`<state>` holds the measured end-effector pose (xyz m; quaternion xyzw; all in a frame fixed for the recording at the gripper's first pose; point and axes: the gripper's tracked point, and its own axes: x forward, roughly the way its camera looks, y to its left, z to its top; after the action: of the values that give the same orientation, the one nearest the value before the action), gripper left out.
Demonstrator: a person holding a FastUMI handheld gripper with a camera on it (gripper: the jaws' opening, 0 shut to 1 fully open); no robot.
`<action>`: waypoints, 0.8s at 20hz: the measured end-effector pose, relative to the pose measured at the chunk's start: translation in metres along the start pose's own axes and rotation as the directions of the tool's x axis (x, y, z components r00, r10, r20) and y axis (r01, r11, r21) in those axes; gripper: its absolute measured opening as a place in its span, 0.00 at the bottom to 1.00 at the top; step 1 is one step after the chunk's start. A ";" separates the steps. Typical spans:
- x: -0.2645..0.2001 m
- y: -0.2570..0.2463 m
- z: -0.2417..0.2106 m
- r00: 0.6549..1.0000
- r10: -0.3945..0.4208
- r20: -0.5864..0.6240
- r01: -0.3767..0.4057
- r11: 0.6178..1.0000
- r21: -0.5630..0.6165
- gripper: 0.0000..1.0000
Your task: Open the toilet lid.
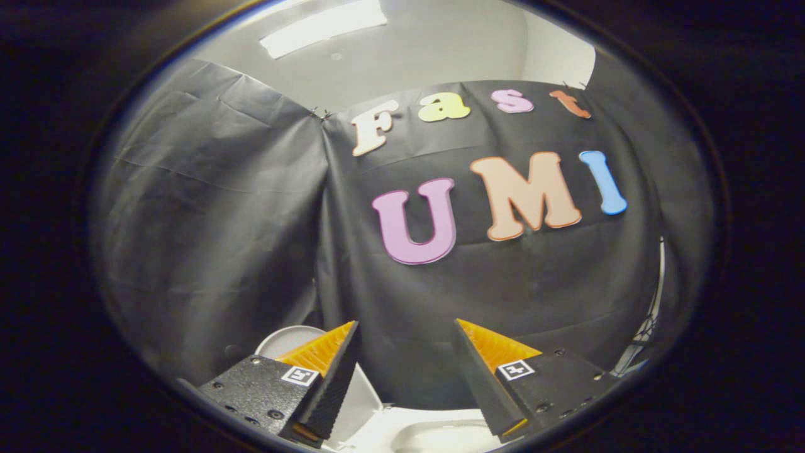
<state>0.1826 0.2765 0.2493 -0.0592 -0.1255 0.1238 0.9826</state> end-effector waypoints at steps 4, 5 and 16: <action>-0.028 -0.045 0.004 0.998 -0.051 0.027 0.052 0.999 -0.007 0.88; -0.034 -0.057 0.005 0.997 -0.067 0.032 0.068 0.998 -0.014 0.88; -0.104 -0.160 -0.002 0.970 -0.234 0.062 0.236 0.972 -0.015 0.88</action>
<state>0.1218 0.0952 0.2467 -0.0509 -0.1621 0.0070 0.9854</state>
